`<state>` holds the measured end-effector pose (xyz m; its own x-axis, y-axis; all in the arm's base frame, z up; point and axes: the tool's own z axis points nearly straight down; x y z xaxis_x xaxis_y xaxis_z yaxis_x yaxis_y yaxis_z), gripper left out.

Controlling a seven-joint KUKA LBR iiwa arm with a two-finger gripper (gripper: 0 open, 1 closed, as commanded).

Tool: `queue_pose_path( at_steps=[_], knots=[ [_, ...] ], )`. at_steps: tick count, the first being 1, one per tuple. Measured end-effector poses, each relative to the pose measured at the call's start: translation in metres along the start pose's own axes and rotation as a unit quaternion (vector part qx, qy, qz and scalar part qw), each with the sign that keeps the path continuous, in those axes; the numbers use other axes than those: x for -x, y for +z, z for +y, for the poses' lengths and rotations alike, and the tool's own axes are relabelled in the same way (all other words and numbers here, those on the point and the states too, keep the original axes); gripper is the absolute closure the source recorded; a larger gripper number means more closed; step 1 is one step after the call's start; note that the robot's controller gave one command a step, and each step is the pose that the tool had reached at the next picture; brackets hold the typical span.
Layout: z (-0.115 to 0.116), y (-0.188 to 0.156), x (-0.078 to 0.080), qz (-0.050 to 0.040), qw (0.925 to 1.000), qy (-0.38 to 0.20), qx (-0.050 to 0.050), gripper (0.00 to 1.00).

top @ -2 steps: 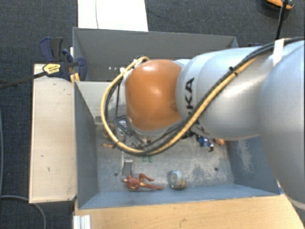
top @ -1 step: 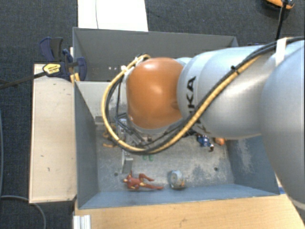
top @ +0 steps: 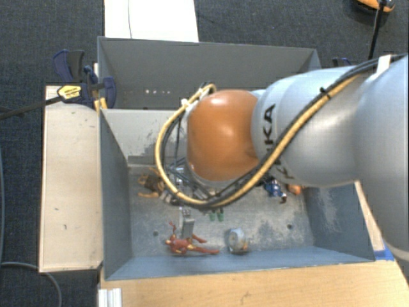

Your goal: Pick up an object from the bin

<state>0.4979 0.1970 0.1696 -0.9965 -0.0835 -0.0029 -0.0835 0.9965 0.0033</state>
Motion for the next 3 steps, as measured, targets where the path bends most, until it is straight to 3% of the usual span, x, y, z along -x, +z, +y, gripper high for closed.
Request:
queue_pose_path(
  at_steps=[1,2,3],
  knots=[
    [-0.023,0.011,-0.004,0.0029,0.9997,0.022,-0.002,0.0],
    [-0.019,0.03,-0.009,-0.0003,0.9966,0.082,0.0,0.0],
    [-0.014,0.074,-0.016,-0.0003,0.9993,-0.036,-0.001,0.0]
  ],
)
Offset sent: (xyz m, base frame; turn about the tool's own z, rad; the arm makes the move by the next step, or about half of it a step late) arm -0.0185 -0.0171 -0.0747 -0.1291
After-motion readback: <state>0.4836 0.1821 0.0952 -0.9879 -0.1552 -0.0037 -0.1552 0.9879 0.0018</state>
